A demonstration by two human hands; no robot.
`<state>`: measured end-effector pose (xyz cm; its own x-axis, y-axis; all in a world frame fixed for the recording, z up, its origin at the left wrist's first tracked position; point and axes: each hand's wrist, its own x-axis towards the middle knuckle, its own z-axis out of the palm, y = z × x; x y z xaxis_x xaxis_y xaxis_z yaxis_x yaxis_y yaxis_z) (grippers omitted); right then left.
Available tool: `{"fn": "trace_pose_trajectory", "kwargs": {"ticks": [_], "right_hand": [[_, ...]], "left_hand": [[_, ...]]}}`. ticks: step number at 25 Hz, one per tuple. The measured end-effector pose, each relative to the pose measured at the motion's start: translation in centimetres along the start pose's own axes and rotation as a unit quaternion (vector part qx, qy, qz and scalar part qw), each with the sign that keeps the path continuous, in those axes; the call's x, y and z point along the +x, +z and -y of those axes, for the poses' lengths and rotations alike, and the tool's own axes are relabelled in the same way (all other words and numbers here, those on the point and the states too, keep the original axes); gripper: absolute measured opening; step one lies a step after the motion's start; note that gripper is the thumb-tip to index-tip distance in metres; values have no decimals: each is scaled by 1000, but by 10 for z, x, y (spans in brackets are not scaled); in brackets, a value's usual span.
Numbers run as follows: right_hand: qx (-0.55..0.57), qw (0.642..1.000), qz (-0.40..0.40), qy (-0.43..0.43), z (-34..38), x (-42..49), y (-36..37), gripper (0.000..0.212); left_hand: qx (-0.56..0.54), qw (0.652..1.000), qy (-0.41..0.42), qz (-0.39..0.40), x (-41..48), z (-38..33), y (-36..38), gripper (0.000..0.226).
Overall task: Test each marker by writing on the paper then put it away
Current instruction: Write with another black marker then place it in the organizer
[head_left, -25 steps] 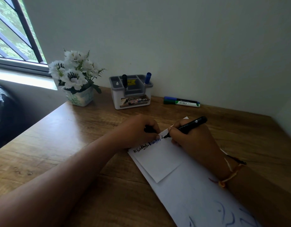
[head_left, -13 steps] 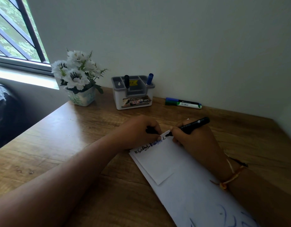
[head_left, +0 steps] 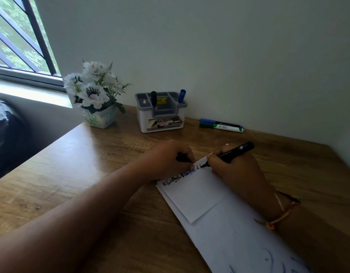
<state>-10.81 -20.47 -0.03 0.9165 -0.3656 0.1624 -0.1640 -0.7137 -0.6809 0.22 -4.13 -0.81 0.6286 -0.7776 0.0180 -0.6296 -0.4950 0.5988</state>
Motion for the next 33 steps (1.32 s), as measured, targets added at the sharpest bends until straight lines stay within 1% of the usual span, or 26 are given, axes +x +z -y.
{"fn": "trace_pose_trajectory", "kwargs": {"ticks": [2, 5, 6, 8, 10, 14, 18, 20, 23, 26, 29, 33], "right_hand": [[-10, 1000, 5, 3, -1, 1, 0, 15], [-8, 1000, -9, 1, -4, 2, 3, 8], [-15, 1000, -13, -2, -4, 2, 4, 9], [-31, 999, -19, 0, -5, 2, 4, 19], [-18, 1000, -19, 12, -3, 3, 3, 22], [3, 1000, -23, 21, -3, 2, 2, 9], [-10, 1000, -29, 3, -6, 2, 4, 8], [-12, 999, -32, 9, -7, 2, 4, 5], [-4, 999, -35, 19, -7, 4, 4, 7], [-20, 999, -32, 18, -6, 5, 5, 14], [27, 997, -51, 49, -9, 5, 3, 7], [19, 998, -54, 32, -12, 4, 5, 11]], "left_hand": [[1, 1000, 4, -1, 0, 0, 0, 11], [1, 1000, 4, -3, 0, 1, -1, 11], [1, 1000, 4, -2, 0, 1, -1, 11], [-3, 1000, 0, 2, 1, 1, 0, 11], [-4, 1000, -5, 5, 1, 1, -1, 11], [-4, 1000, -8, 3, 1, 0, -1, 12], [-7, 1000, -5, 5, 0, 1, -1, 11], [-9, 1000, -4, 6, 0, 1, -1, 11], [-8, 1000, -3, 4, -1, 1, -1, 11], [-7, 1000, -6, 7, -1, -1, -2, 11], [-5, 1000, -8, 8, -1, -1, -2, 12], [-10, 1000, -7, 6, -1, -1, -2, 11]]}}
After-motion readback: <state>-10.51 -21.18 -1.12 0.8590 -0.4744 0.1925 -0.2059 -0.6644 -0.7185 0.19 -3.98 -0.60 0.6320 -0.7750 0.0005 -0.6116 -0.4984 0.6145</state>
